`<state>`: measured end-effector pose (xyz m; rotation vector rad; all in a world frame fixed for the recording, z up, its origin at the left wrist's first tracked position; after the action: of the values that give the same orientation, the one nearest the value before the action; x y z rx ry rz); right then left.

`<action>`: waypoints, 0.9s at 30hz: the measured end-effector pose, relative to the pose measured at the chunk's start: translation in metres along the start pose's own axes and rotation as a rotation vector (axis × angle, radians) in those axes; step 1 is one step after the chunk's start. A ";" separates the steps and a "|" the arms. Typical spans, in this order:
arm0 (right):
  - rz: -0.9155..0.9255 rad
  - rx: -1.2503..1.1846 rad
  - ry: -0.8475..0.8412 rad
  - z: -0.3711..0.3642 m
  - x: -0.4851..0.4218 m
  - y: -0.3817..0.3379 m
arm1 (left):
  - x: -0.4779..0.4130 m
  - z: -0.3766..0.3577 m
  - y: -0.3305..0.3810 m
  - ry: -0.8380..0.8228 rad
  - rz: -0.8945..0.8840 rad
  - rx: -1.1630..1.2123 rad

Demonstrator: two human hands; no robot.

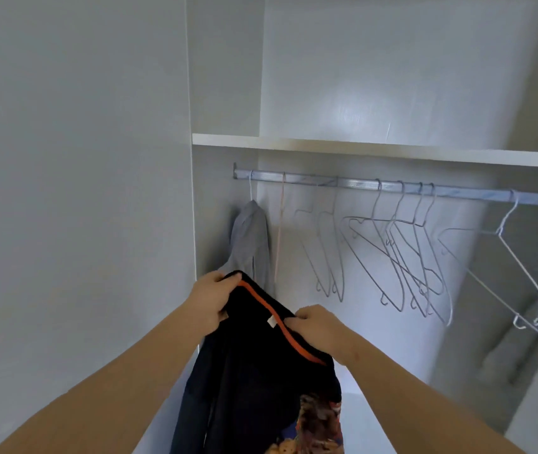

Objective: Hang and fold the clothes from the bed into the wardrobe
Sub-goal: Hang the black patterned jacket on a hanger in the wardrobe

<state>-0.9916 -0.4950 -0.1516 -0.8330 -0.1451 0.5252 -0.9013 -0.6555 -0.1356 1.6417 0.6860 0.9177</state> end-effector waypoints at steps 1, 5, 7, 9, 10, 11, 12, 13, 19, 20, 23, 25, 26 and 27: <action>0.011 -0.039 0.071 0.005 -0.010 -0.005 | -0.007 -0.003 0.005 -0.004 -0.016 0.012; 0.016 -0.213 0.328 0.024 -0.054 -0.021 | -0.032 -0.012 0.013 -0.009 -0.036 0.009; -0.012 -0.256 0.346 0.020 -0.078 -0.025 | -0.047 -0.011 0.015 0.037 -0.069 -0.055; -0.047 -0.301 0.330 0.014 -0.099 -0.029 | -0.059 -0.009 0.018 0.089 -0.078 -0.087; -0.067 -0.324 0.314 0.009 -0.110 -0.031 | -0.067 -0.008 0.018 0.121 -0.062 -0.069; -0.087 -0.352 0.295 0.004 -0.120 -0.032 | -0.077 -0.007 0.017 0.153 -0.020 -0.021; -0.113 -0.395 0.268 -0.002 -0.129 -0.033 | -0.086 -0.007 0.015 0.183 0.042 0.051; -0.145 -0.457 0.230 -0.008 -0.138 -0.033 | -0.095 -0.009 0.012 0.206 0.113 0.126; -0.419 -0.759 0.173 -0.042 -0.211 -0.025 | -0.144 -0.027 0.003 0.299 0.269 0.246; -0.470 -0.806 0.163 -0.048 -0.222 -0.023 | -0.152 -0.029 0.002 0.315 0.274 0.239; -0.536 -0.876 0.168 -0.053 -0.242 -0.022 | -0.166 -0.037 0.002 0.318 0.285 0.222; -0.475 -0.839 0.233 -0.044 -0.253 -0.025 | -0.172 -0.037 0.003 0.331 0.281 0.216; -0.446 -0.819 0.254 -0.041 -0.259 -0.026 | -0.173 -0.036 0.004 0.344 0.280 0.209; -0.438 -0.818 0.255 -0.039 -0.262 -0.028 | -0.174 -0.036 0.005 0.355 0.276 0.205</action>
<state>-1.1941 -0.6673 -0.1369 -1.6058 -0.3078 -0.0858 -1.0249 -0.7799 -0.1648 1.8023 0.8275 1.3994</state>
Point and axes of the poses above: each hand's wrist, its own x-axis away from the middle knuckle, its own z-axis out of the back of the hand, y = z × x, the point moved 9 cm from there along -x, towards the middle knuckle, and after that the axes turned 15 degrees about y, right-handed, at the moved point
